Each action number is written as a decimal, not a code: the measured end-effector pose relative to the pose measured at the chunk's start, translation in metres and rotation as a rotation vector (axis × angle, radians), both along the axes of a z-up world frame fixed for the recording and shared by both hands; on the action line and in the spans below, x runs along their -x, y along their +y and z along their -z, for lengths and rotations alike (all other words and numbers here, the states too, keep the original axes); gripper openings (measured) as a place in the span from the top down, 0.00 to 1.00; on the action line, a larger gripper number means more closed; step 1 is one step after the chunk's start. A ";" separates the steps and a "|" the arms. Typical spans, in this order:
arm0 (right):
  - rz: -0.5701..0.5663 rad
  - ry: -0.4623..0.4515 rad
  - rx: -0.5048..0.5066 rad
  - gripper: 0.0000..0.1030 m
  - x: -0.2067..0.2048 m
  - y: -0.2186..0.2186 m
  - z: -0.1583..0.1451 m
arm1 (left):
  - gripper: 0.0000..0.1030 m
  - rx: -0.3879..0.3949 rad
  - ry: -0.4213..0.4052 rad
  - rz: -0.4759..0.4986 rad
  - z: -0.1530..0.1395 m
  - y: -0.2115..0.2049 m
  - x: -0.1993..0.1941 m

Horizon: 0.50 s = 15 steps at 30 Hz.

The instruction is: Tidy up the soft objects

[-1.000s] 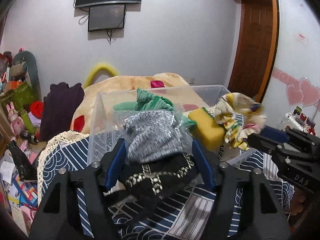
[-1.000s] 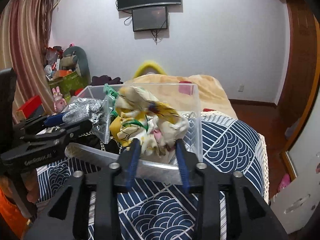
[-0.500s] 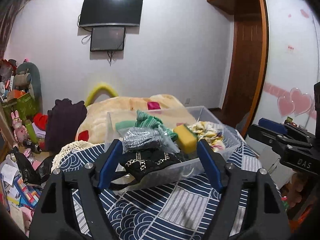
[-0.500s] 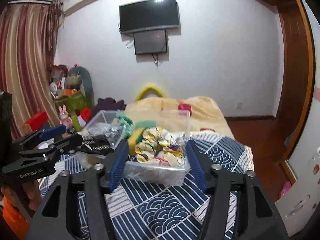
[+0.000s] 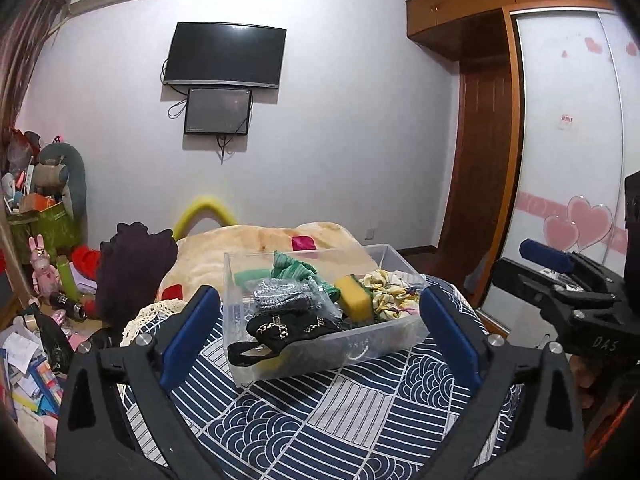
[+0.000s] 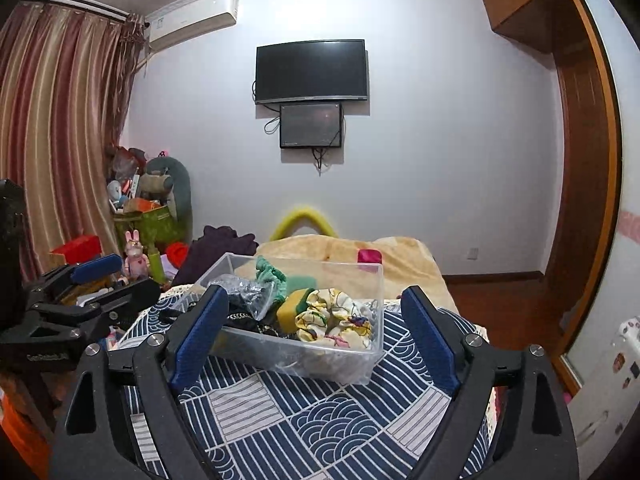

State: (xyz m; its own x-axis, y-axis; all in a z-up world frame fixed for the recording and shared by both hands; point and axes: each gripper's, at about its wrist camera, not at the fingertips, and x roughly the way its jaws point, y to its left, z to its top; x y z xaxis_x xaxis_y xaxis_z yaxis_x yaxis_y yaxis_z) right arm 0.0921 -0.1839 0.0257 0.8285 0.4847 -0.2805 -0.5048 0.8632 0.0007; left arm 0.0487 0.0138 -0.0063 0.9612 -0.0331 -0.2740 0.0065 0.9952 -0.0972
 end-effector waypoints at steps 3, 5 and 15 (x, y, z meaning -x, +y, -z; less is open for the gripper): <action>0.000 0.006 -0.003 0.16 -0.001 0.001 0.002 | 0.01 0.009 -0.003 -0.004 0.000 0.002 0.004; 0.002 0.006 -0.003 0.16 0.005 0.002 0.003 | 0.01 0.012 -0.003 -0.006 0.001 0.003 0.004; -0.002 0.012 -0.005 0.16 0.006 0.005 0.005 | 0.01 -0.018 -0.005 -0.019 0.005 -0.002 0.004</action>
State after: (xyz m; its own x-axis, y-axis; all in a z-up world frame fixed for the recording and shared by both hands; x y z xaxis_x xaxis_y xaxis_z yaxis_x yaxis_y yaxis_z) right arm 0.0857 -0.1790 0.0211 0.8240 0.4878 -0.2882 -0.5066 0.8621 0.0107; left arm 0.0444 0.0117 -0.0109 0.9630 -0.0102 -0.2692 -0.0115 0.9968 -0.0789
